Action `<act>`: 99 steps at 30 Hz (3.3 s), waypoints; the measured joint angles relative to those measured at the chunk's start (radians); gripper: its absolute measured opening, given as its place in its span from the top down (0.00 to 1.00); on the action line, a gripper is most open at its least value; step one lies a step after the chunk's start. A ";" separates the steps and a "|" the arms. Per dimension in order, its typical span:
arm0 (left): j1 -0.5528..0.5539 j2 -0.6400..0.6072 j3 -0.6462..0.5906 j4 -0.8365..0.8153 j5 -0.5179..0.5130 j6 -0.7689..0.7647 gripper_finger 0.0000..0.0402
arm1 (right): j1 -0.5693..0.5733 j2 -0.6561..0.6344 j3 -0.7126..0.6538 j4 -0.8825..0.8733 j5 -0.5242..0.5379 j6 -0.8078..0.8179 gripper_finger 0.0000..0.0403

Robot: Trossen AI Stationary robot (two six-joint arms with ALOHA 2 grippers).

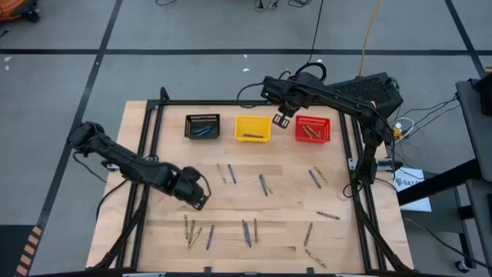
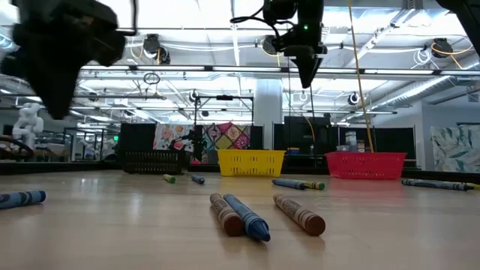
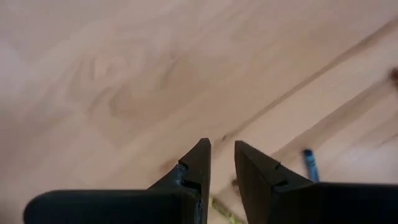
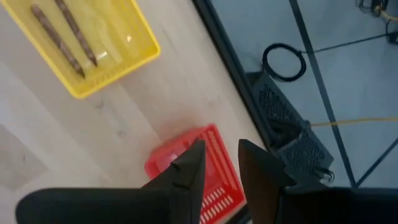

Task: Sort crayons
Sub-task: Put the green crayon into the red bin

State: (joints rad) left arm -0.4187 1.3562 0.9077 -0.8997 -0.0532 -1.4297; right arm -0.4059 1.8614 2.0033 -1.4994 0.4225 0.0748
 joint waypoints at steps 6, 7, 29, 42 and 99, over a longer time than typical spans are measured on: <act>-0.100 0.018 0.000 -0.063 0.019 -0.181 0.82 | 0.002 0.000 0.000 -0.037 0.000 0.044 0.79; -0.115 0.026 0.000 -0.067 0.020 -0.206 0.82 | 0.002 0.000 0.000 -0.036 0.000 0.044 0.79; -0.258 0.255 0.000 0.115 0.084 -0.636 0.82 | 0.002 0.000 0.000 -0.039 -0.008 -0.087 0.79; -0.292 0.261 0.000 0.121 0.105 -0.780 0.82 | 0.002 0.000 0.000 -0.023 -0.008 -0.144 0.79; -0.304 0.337 0.002 0.132 0.113 -0.543 0.98 | 0.002 0.000 0.000 -0.021 -0.009 -0.145 0.79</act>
State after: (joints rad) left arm -0.7226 1.6932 0.9092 -0.7678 0.0602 -1.9728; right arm -0.4040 1.8618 2.0033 -1.5200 0.4137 -0.0701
